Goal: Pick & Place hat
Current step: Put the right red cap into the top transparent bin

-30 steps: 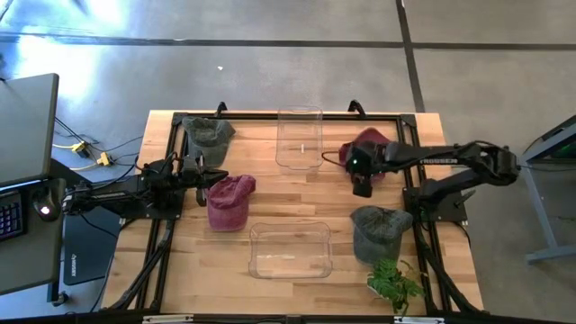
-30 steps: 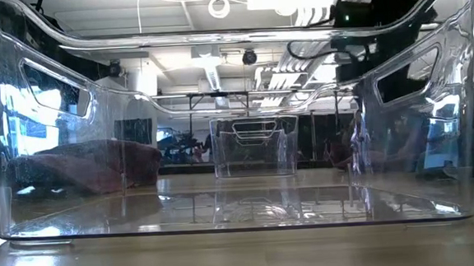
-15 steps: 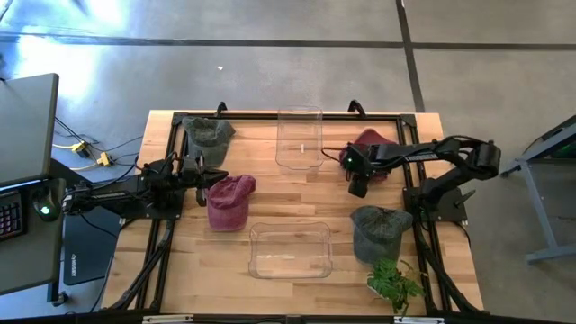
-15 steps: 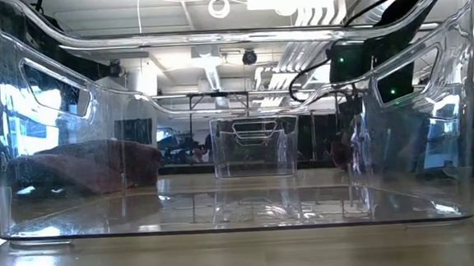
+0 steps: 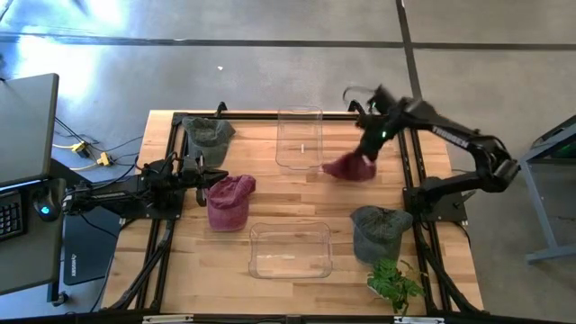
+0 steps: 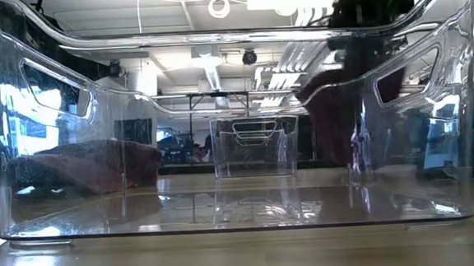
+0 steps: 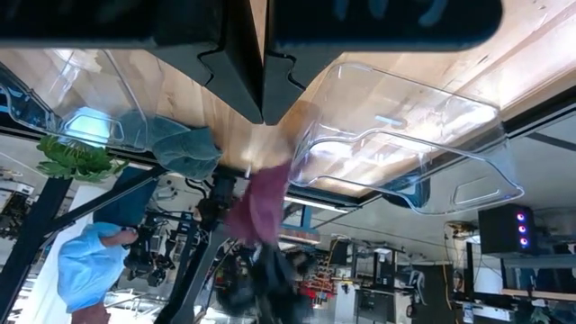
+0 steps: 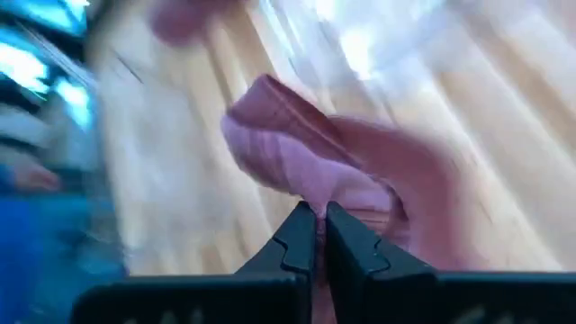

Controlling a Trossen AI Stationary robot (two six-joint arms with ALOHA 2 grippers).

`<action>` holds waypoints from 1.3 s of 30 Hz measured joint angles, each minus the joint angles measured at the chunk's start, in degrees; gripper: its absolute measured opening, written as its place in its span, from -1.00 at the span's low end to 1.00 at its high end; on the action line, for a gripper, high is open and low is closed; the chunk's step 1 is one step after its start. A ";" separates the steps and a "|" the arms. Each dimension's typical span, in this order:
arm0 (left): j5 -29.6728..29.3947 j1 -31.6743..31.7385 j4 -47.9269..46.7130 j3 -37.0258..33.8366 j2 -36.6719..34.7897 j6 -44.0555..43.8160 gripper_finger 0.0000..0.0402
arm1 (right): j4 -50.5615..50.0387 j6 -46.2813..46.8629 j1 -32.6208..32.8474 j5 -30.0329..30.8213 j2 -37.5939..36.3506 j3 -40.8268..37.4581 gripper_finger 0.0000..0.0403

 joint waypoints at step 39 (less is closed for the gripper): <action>0.11 -0.01 -0.02 0.00 0.00 0.00 -1.00 | 18.92 -4.42 -1.68 -16.01 31.62 42.50 -0.98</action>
